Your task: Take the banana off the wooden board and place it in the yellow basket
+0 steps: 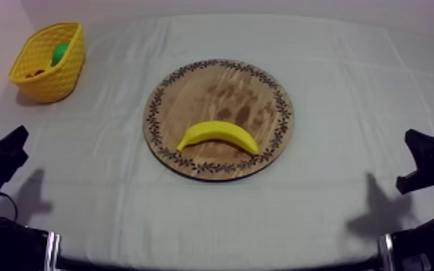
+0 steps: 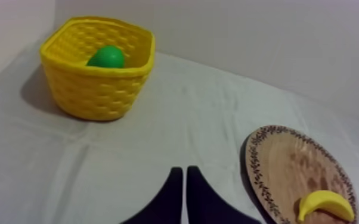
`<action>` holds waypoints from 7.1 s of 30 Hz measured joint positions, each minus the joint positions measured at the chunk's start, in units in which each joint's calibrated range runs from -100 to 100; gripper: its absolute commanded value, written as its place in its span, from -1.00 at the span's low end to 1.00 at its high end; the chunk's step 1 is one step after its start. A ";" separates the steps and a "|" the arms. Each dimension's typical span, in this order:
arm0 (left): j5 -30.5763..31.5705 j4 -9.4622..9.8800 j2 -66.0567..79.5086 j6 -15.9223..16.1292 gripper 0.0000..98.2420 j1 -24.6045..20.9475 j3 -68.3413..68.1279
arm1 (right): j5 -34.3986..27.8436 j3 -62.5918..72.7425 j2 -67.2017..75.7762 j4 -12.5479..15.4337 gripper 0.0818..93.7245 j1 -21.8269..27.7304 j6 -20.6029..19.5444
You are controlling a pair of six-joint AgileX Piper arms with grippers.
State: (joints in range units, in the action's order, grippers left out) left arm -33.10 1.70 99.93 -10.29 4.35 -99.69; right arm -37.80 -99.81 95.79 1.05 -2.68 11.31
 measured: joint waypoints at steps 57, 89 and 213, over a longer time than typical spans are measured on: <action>-41.01 -1.69 -84.98 22.14 -1.00 25.01 76.72 | -0.01 0.00 0.00 0.00 -1.00 0.00 -0.05; -43.09 -0.27 -109.43 23.42 0.20 33.47 89.18 | -0.01 0.00 0.00 0.00 -1.00 0.00 -0.05; -55.08 2.23 -107.31 24.12 -0.82 -0.81 106.51 | -0.01 0.00 0.00 0.00 -1.00 0.00 -0.06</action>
State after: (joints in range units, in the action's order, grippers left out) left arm -88.18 3.93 -7.38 13.83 3.54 6.82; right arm -37.81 -99.81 95.79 1.05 -2.68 11.25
